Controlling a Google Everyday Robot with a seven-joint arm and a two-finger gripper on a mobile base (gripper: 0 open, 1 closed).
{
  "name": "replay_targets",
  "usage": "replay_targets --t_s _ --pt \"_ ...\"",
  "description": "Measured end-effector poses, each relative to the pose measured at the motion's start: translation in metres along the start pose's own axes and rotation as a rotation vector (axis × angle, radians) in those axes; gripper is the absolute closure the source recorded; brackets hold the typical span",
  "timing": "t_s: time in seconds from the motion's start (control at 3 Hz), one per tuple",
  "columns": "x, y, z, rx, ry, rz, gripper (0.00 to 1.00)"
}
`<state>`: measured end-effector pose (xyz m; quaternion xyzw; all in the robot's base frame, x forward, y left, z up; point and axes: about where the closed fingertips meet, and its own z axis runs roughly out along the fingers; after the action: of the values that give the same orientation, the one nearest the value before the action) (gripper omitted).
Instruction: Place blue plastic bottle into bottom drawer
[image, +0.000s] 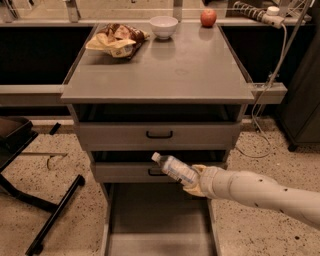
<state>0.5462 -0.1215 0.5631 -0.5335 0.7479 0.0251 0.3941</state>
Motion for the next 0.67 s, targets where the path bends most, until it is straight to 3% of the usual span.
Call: replay_targets --t_s 0.33,0.67 --pt "0.0392 0.0070 0.0048 0.012 0.039 0.057 1.00" --pt "0.0400 0.0072 0.0053 0.012 0.039 0.058 1.00"
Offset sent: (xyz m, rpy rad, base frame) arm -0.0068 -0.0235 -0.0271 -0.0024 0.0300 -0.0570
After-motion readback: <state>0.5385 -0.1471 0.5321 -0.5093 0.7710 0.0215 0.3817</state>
